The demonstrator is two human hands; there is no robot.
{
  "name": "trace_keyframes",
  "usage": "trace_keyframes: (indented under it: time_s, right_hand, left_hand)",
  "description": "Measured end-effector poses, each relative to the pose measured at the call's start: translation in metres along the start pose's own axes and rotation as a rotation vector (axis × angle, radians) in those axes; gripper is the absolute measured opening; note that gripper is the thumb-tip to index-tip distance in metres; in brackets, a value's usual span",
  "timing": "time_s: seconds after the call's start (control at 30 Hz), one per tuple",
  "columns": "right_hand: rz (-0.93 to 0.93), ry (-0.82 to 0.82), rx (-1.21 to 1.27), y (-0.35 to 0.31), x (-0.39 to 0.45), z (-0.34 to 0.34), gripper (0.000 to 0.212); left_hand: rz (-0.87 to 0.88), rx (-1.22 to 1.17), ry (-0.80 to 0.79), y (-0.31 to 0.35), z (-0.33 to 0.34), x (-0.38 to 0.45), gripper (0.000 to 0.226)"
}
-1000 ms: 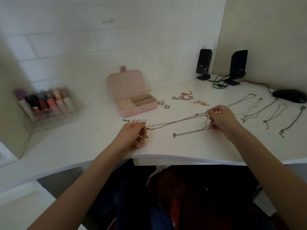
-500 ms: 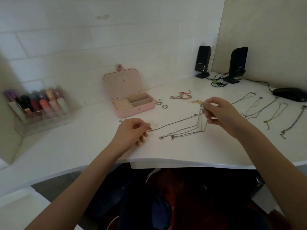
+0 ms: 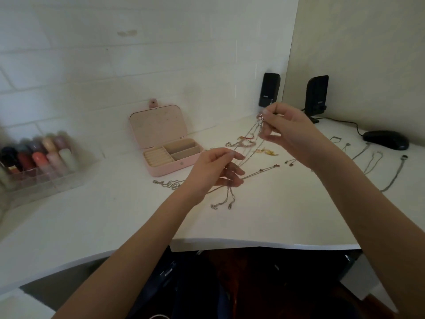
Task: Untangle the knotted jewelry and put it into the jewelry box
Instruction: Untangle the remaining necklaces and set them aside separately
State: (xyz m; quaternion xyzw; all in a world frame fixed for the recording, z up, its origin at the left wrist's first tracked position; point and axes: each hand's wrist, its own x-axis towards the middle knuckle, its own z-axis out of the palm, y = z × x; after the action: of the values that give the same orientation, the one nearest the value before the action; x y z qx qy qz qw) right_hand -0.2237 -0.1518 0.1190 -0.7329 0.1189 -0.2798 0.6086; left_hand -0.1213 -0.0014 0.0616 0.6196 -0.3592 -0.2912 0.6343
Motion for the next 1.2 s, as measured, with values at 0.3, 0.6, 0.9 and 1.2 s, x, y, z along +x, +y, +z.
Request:
trace_keyframes:
  time_s: [0.3,0.6,0.9,1.2]
  right_hand:
    - [0.087,0.079,0.139,-0.001,0.007,-0.010,0.014]
    - [0.162,0.225,0.079,0.013,0.002,-0.023,0.018]
    - [0.218,0.233,0.065,0.035,-0.003,-0.015,0.030]
    - [0.246,0.253,0.048,0.044,-0.006,-0.015,0.025]
  left_hand:
    - [-0.026,0.160,0.071,0.000,-0.009,-0.002,0.020]
    - [-0.006,0.163,0.159,-0.018,-0.030,-0.019,0.020]
    - [-0.203,-0.135,0.087,-0.017,-0.050,-0.039,0.019]
    - [-0.248,0.071,0.137,-0.027,-0.065,-0.049,0.020]
